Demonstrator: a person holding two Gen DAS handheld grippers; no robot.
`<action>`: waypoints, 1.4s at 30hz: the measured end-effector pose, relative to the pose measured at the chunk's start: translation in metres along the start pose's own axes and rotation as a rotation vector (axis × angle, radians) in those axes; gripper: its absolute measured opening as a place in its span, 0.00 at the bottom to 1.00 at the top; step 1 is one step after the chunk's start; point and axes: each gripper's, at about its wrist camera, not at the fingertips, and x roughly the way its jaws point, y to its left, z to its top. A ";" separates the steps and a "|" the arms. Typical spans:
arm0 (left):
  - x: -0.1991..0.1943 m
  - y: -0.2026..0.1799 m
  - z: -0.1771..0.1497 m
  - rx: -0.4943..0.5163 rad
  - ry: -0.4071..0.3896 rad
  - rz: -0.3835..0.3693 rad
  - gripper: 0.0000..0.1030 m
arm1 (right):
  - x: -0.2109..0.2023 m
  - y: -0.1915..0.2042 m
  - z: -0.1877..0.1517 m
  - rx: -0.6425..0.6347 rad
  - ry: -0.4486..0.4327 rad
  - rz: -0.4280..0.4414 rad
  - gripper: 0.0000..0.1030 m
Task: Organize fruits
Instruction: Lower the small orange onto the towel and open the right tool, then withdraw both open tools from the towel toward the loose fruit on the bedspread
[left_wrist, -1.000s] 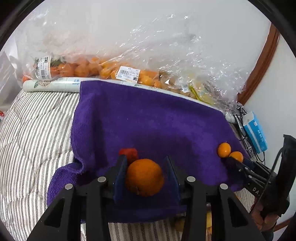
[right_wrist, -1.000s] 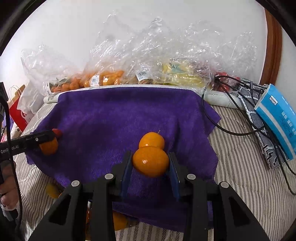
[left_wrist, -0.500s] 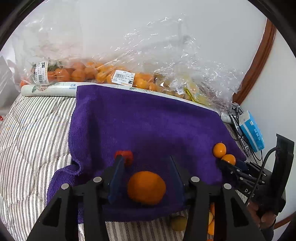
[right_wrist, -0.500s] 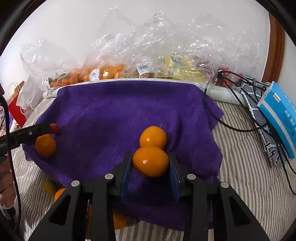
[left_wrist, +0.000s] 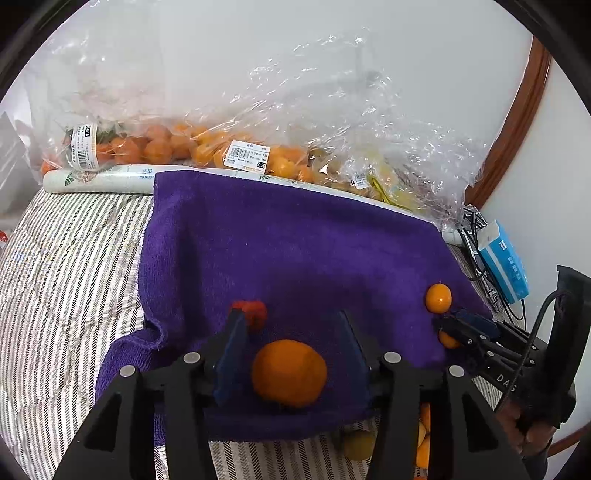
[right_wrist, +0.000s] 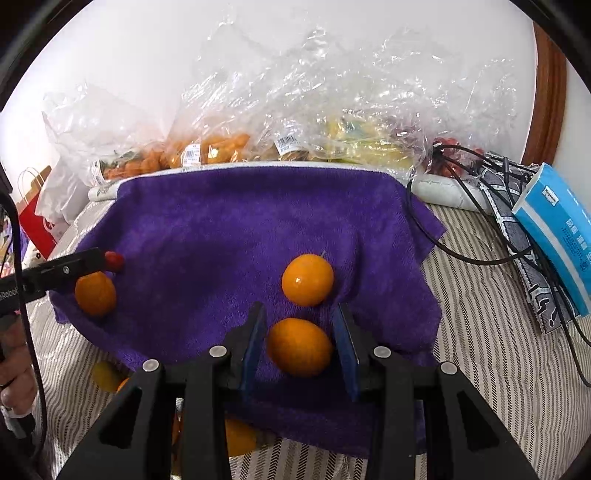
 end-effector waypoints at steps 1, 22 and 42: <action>0.000 0.000 0.000 0.000 0.000 0.000 0.48 | -0.001 0.000 0.000 0.002 -0.002 0.003 0.37; -0.008 -0.001 0.001 0.006 -0.024 0.001 0.48 | -0.021 -0.004 0.003 0.040 -0.072 -0.010 0.48; -0.015 -0.011 0.001 0.047 -0.035 -0.014 0.48 | -0.038 -0.010 0.008 0.080 -0.123 -0.026 0.52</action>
